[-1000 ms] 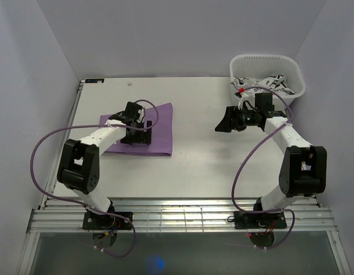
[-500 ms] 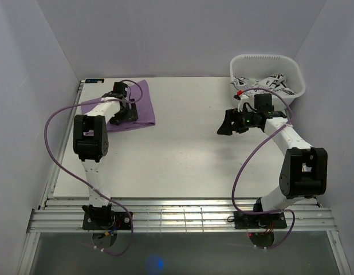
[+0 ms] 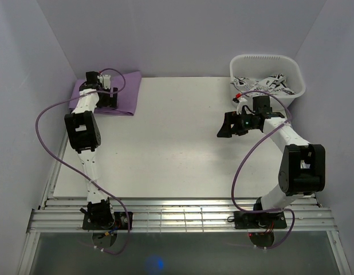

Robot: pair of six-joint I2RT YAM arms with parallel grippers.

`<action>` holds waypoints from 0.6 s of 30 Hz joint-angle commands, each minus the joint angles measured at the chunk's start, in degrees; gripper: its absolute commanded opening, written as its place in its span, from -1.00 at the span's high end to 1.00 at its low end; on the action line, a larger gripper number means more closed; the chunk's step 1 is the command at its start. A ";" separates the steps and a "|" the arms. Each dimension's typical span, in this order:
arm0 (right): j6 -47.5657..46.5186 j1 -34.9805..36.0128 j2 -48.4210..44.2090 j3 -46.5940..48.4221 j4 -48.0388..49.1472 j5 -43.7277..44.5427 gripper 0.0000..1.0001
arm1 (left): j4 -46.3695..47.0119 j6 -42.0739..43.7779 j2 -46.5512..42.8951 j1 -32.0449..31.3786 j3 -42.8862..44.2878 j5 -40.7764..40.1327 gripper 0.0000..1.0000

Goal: Fold and stack the trousers
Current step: Neatly place the folded trousers to the corner

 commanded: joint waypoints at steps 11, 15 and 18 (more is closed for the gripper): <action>-0.78 -0.06 1.41 1.92 -0.84 -0.72 -0.80 | -6.90 2.47 8.18 0.08 -4.01 7.93 -0.96; -0.86 -0.14 0.71 1.48 -0.84 -0.63 -0.80 | -7.33 1.24 8.53 -0.71 -3.40 8.19 -0.96; -0.95 -0.06 0.01 0.87 -0.67 -0.28 -0.80 | -7.77 -0.08 7.92 -2.03 -4.18 8.72 -0.96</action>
